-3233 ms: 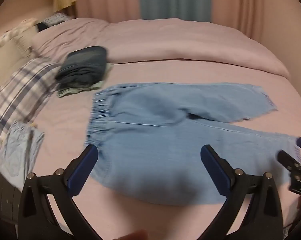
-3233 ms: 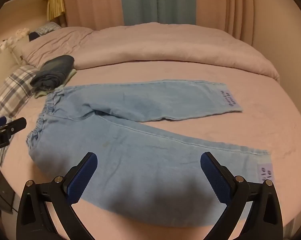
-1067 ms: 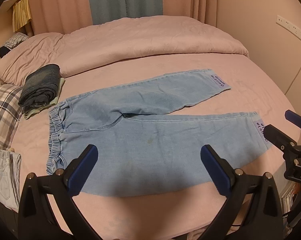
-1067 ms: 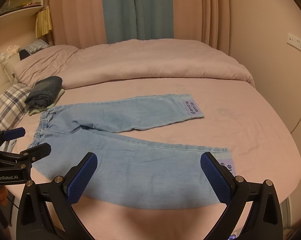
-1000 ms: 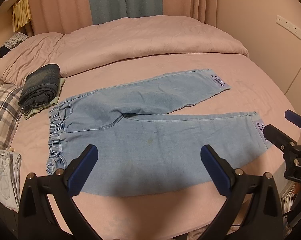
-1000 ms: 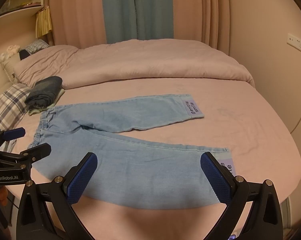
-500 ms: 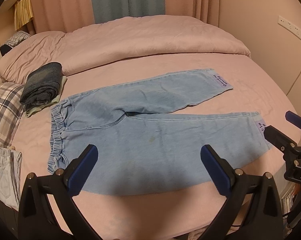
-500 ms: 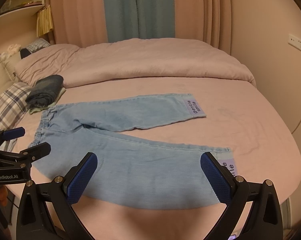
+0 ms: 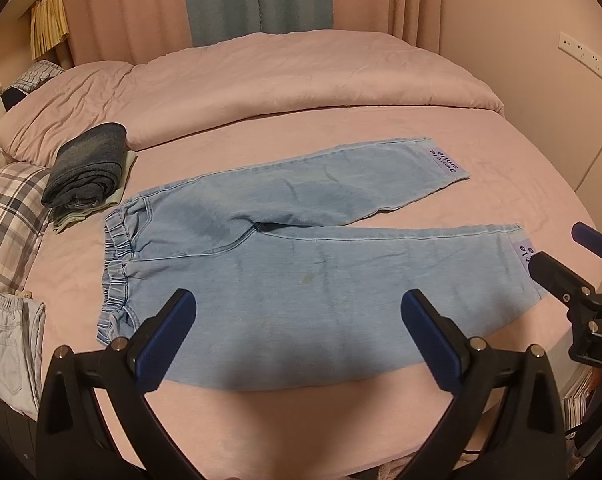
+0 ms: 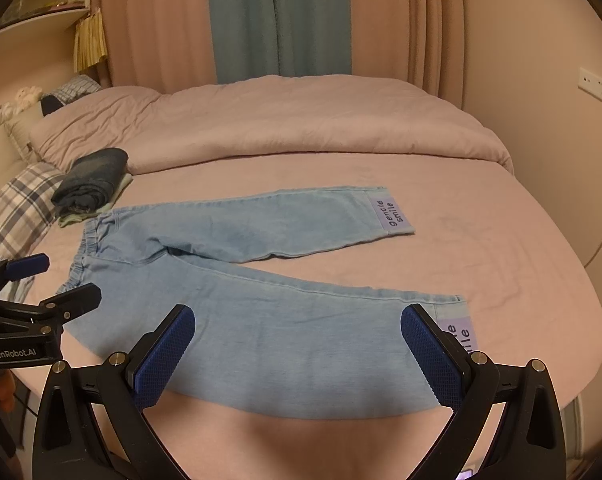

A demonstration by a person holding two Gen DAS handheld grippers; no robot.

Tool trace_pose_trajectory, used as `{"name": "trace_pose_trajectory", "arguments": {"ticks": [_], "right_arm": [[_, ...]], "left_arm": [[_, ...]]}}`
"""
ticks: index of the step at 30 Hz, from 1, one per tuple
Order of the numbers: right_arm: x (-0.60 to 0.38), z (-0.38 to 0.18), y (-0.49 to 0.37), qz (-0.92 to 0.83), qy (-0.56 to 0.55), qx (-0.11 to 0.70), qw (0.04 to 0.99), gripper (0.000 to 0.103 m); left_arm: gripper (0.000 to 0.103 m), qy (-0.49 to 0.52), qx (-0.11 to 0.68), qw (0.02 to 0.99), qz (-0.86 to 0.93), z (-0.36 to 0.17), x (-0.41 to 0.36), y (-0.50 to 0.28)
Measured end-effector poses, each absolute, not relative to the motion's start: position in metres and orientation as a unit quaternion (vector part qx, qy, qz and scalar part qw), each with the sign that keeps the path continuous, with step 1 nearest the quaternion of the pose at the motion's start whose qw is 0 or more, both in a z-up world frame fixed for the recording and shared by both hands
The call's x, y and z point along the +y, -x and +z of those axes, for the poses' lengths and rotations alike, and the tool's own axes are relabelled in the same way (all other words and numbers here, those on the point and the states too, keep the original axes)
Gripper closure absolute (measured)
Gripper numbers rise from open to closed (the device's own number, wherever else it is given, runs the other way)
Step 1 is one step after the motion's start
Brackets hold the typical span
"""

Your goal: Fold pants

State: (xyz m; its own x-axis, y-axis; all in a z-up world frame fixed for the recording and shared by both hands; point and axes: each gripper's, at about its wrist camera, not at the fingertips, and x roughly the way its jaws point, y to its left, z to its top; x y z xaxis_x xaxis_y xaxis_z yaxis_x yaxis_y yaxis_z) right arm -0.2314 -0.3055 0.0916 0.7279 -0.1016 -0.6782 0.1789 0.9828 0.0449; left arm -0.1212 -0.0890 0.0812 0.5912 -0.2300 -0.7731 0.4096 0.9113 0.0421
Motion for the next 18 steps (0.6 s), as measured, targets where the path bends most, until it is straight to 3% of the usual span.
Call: {"name": "trace_pose_trajectory", "arguments": {"ticks": [18], "right_arm": [[-0.297,0.085,0.226,-0.068,-0.047,0.367,0.926,0.001]], "left_arm": [[0.000,-0.103,0.420,0.885,-0.173,0.072,-0.077,0.117]]}}
